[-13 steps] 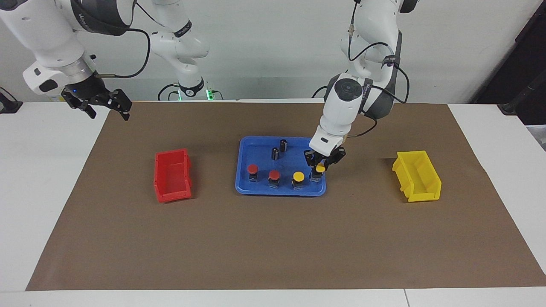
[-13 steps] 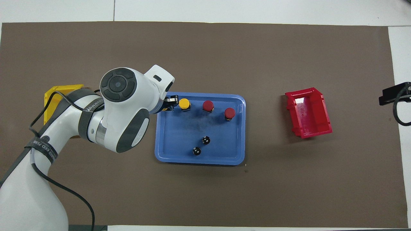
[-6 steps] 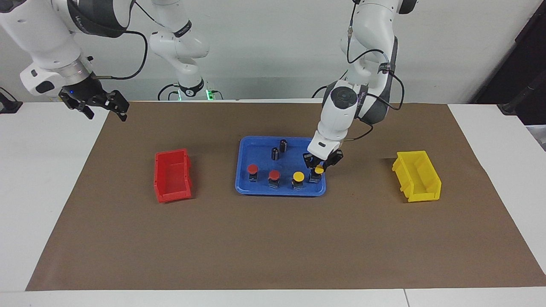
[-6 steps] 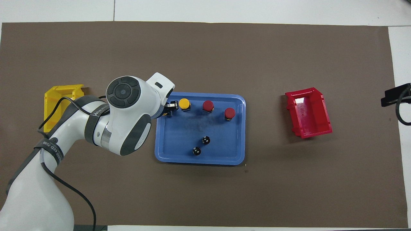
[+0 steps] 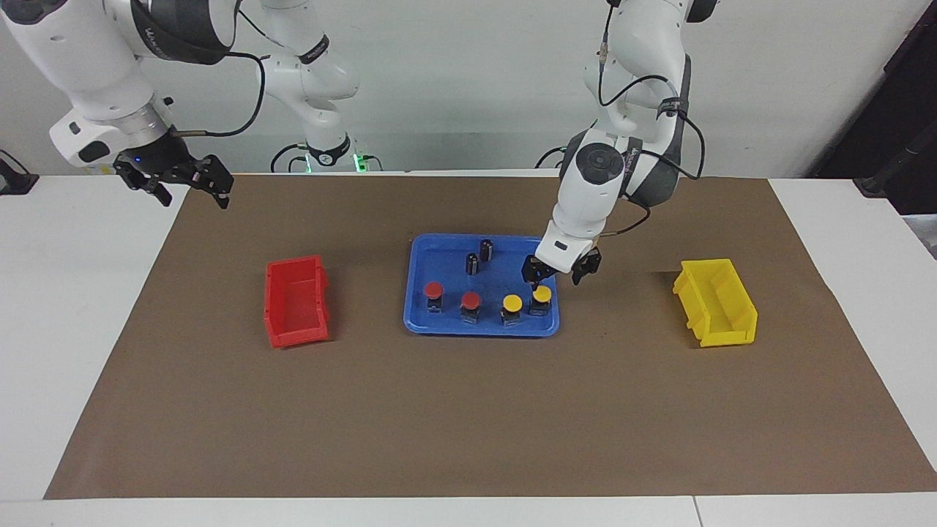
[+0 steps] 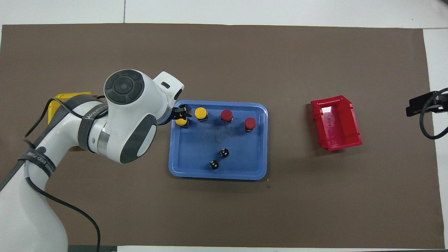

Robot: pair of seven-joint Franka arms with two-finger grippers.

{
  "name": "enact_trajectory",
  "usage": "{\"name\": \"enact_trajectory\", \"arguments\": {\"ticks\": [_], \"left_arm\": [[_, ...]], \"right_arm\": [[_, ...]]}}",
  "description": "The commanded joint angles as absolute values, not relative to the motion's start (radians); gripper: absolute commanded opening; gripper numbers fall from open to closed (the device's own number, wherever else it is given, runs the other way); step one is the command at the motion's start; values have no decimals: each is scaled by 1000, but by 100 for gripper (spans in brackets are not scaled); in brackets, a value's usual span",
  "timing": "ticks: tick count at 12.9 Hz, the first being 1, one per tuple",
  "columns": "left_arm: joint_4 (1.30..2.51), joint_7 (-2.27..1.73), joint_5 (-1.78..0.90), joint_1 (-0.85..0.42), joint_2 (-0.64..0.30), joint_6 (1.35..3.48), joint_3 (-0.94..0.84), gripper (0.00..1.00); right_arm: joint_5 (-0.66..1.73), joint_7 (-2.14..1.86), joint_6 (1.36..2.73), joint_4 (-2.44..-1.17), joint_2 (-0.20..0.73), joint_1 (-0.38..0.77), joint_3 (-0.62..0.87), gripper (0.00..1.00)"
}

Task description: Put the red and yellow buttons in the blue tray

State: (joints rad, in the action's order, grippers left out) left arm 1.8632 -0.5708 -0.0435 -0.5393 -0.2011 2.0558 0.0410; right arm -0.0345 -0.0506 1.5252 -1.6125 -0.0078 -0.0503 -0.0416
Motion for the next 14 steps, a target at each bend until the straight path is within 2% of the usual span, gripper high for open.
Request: {"name": "enact_trajectory", "arguments": {"ticks": [1, 3, 5, 9, 14], "left_arm": [[1778, -539, -34, -445, -170, 1888, 52, 100], [1662, -398, -32, -385, -175, 1727, 55, 100], [1606, -333, -11, -303, -152, 1654, 63, 100], [1606, -111, -9, -187, -33, 1551, 66, 100], [1606, -41, -8, -155, 52, 1467, 66, 100]], "right_arm": [[-31, -44, 1517, -1635, -31, -51, -38, 100], [-31, -44, 1517, -1635, -31, -52, -38, 100], [-31, -44, 1517, -1635, -31, -51, -38, 100], [-31, -44, 1517, -1635, -31, -52, -38, 100], [-31, -44, 1517, -1637, -31, -52, -38, 100]]}}
